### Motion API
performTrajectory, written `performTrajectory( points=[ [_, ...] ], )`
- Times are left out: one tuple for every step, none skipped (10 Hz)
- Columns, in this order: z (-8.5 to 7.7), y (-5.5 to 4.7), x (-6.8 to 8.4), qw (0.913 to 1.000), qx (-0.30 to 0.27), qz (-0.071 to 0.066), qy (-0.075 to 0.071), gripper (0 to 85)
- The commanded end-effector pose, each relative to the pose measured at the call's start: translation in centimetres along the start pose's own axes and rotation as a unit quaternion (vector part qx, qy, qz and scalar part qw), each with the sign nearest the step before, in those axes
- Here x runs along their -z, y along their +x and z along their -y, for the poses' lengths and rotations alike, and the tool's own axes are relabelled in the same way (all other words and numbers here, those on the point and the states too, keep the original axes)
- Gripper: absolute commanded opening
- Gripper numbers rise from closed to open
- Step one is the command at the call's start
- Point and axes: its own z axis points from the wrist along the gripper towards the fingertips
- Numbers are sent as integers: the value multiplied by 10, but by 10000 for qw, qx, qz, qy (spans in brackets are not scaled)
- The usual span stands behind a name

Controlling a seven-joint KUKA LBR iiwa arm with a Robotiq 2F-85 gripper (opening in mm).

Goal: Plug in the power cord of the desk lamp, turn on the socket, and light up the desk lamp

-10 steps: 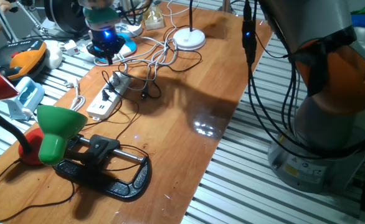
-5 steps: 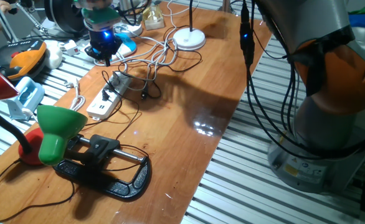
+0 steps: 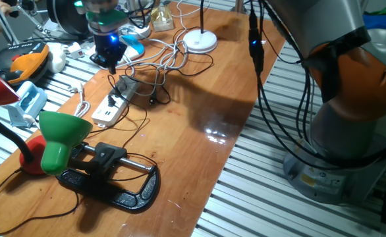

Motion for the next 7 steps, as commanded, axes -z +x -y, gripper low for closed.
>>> performTrajectory(
  points=[
    [0, 0, -1, 9905, 1373, -74, -61, 0],
    [0, 0, -2, 9895, 1443, -87, -37, 0],
    [0, 0, -2, 9888, 1489, -86, -30, 0],
    [0, 0, -4, 9881, 1538, -67, 14, 0],
    [-1, 0, -5, 9879, 1546, -74, 23, 0],
    [-1, 1, -6, 9886, 1499, -105, 11, 0],
    [-1, 1, -7, 9896, 1432, -127, 21, 0]
  ],
)
